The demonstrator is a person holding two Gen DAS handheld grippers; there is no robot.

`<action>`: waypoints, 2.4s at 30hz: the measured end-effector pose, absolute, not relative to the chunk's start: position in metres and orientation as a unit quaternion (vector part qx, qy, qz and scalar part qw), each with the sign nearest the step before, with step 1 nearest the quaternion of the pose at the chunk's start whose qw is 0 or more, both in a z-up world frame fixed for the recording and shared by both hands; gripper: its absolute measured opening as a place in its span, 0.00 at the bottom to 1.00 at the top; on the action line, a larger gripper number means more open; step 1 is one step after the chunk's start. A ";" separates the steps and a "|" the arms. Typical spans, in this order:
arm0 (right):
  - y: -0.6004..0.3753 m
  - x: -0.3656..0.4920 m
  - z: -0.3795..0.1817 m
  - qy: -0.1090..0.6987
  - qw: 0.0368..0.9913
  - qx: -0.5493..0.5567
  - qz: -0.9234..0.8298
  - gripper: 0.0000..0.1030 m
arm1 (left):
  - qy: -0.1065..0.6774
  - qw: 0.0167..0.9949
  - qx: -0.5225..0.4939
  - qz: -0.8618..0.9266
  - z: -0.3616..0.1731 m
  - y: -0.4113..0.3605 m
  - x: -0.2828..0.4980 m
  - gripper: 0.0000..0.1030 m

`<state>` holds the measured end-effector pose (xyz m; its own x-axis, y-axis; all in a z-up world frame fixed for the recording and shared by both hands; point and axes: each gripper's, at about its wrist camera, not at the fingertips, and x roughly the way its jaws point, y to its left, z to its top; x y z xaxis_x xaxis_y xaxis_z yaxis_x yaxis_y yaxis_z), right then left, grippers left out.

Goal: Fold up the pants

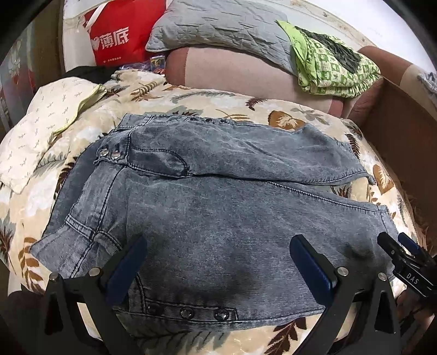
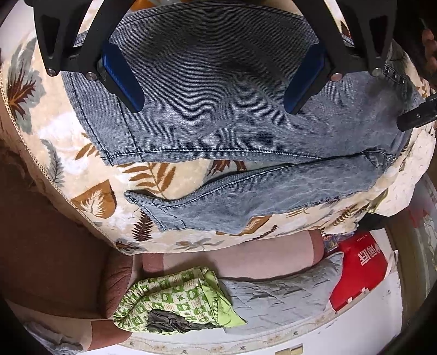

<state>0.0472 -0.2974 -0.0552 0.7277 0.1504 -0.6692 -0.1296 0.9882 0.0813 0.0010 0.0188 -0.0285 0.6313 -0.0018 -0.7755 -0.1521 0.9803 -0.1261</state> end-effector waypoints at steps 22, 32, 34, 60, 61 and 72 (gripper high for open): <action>-0.449 0.012 -0.092 0.453 0.809 0.373 0.037 1.00 | 0.480 0.817 -0.217 0.236 -0.079 0.149 -0.032 1.00; -0.466 0.047 -0.097 0.482 0.797 0.365 -0.008 0.14 | 0.463 0.823 -0.233 0.232 -0.082 0.169 -0.030 0.42; -0.464 0.054 -0.092 0.486 0.808 0.332 -0.010 0.14 | 0.468 0.823 -0.230 0.223 -0.076 0.170 -0.026 0.21; -0.439 0.092 -0.043 0.444 0.859 0.246 0.067 0.81 | 0.438 0.868 -0.134 0.194 -0.041 0.133 0.005 0.74; -0.438 0.099 -0.062 0.478 0.842 0.242 0.061 0.83 | 0.480 0.847 -0.128 0.188 -0.061 0.134 0.015 0.74; -0.443 0.175 -0.053 0.483 0.861 0.157 0.006 0.84 | 0.436 0.871 -0.109 0.200 -0.038 0.157 0.046 0.80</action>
